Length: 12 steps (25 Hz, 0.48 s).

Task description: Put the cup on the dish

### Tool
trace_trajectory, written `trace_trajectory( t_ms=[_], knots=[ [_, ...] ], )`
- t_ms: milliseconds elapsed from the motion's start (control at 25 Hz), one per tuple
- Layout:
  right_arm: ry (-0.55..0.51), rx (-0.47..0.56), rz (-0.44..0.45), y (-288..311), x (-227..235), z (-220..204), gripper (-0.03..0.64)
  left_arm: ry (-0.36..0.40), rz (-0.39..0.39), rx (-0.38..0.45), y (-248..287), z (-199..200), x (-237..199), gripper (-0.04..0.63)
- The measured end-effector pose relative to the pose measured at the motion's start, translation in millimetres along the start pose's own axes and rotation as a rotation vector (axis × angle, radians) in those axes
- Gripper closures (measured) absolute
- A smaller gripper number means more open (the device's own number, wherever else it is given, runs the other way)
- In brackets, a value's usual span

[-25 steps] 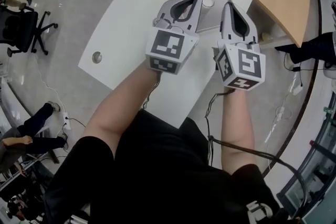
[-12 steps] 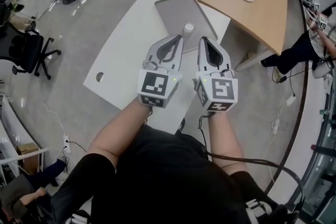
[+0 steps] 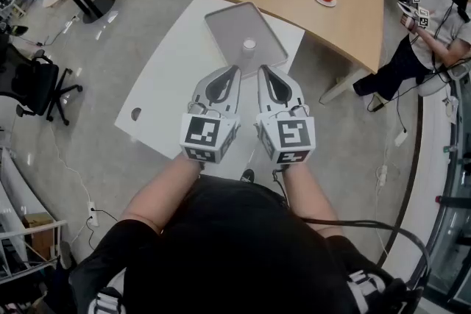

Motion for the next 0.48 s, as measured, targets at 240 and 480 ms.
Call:
trace_trajectory(
  t_ms=[240,480],
  knots=[
    [-0.006,-0.014,0.027,-13,1,-3,0.604,0.008,0.005,0.001,-10,3,15,0.589],
    [-0.003,-0.017,0.054,-19,-4,-13,0.604,0.02,0.0,-0.012,-15,-1,23,0.589]
  ],
)
Point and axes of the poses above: the fingertips, and each gripper's own axes: y forward along the fingers, x to its right, z out of its top, the point moved 10 cm from there along -y, backward along the fingers, and after that the axes turned 4 degrees about z, right-handed, at the moved point
